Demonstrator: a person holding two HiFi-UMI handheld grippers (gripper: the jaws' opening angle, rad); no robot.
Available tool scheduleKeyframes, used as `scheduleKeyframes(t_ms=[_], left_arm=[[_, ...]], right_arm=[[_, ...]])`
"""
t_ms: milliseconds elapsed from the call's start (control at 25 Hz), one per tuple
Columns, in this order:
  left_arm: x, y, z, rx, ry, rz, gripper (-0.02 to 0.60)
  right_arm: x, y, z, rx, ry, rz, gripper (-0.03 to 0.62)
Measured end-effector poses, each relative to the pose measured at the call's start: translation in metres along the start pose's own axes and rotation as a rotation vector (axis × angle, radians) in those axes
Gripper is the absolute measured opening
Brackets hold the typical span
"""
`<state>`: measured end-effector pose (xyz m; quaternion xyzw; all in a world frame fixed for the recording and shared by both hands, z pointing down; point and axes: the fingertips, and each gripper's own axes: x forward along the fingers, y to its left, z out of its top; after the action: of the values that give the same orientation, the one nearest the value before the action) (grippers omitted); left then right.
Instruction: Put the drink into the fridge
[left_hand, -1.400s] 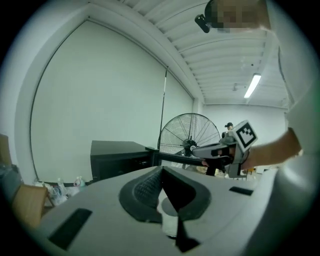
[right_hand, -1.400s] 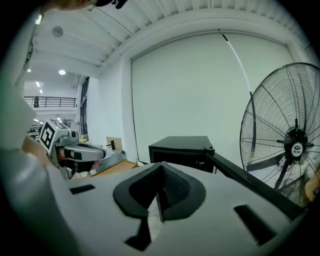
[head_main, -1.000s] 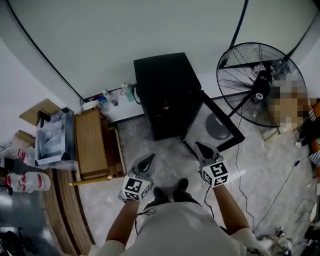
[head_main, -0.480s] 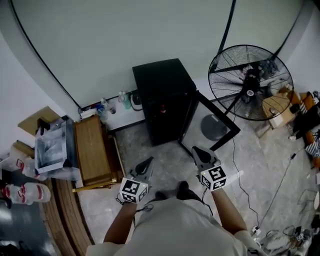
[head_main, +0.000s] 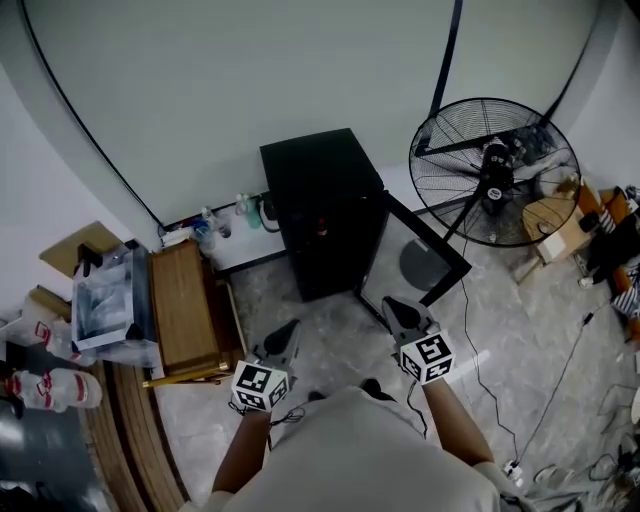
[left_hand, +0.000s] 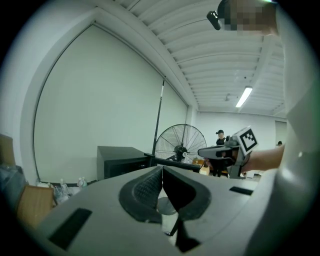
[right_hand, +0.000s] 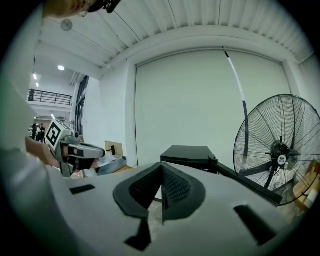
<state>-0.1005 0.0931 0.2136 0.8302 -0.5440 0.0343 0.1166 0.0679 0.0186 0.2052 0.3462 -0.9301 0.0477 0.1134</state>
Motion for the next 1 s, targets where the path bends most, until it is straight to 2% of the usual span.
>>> scheduleKeyframes(t_ms=[240, 1000], left_arm=[[0.011, -0.011, 0.011, 0.012, -0.015, 0.023, 0.009], [0.032, -0.033, 0.002, -0.008, -0.006, 0.052, 0.009]], right_arm=[[-0.011, -0.017, 0.006, -0.016, -0.018, 0.036, -0.003], [-0.022, -0.046, -0.001, 0.012, -0.028, 0.064, -0.003]])
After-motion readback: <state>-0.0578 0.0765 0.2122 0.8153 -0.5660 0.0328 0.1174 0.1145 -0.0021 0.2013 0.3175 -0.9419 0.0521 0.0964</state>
